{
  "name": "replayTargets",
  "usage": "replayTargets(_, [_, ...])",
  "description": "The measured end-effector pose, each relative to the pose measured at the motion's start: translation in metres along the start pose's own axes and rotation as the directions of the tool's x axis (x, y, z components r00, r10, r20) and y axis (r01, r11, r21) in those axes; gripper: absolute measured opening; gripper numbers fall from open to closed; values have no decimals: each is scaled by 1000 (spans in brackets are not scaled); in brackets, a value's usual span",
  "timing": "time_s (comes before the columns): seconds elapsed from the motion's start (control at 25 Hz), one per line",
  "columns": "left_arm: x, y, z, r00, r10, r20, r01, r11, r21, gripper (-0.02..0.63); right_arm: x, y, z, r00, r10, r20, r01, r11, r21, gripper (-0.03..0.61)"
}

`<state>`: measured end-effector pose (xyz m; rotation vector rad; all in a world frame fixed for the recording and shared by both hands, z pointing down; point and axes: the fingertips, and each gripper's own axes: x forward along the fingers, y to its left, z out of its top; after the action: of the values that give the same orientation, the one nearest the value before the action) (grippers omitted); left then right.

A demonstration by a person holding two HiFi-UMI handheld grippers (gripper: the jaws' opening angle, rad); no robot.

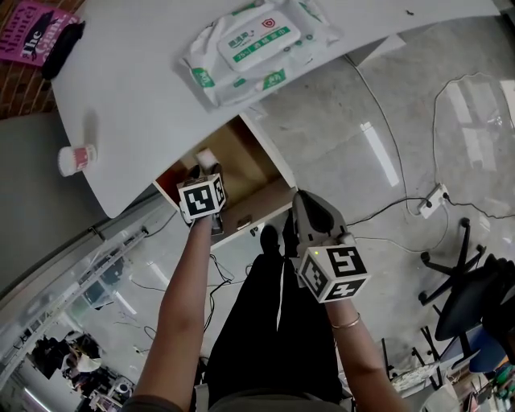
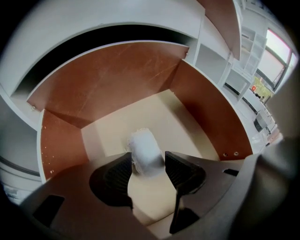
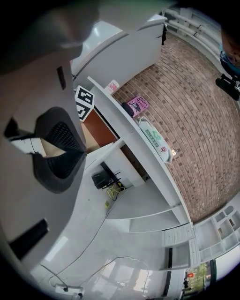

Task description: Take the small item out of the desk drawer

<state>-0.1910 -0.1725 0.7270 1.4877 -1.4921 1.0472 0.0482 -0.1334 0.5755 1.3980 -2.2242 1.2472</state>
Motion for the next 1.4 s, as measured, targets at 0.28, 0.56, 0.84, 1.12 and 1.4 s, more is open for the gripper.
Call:
replayTargets(0.28, [15, -4, 2, 1000, -12, -13, 11, 1000, -23, 225, 6, -7, -4, 1000, -6, -11, 7, 1000, 8, 6])
replayTargets(0.56, [25, -11, 6, 1000, -12, -26, 12, 1000, -19, 224, 8, -10, -5, 1000, -9, -17, 9, 1000, 14, 5])
replayTargets(0.84, [30, -12, 6, 999, 22, -39, -22, 1000, -11, 224, 9, -13, -4, 1000, -12, -24, 13, 1000, 16, 5])
replayTargets(1.12, [28, -12, 5, 999, 18, -47, -17, 999, 36, 209, 9, -9, -2, 1000, -7, -24, 7, 1000, 8, 6])
replayTargets(1.4, [12, -16, 9, 1000, -7, -23, 9, 996, 90, 202, 7, -2, 3, 1000, -1, -21, 1, 1000, -9, 5])
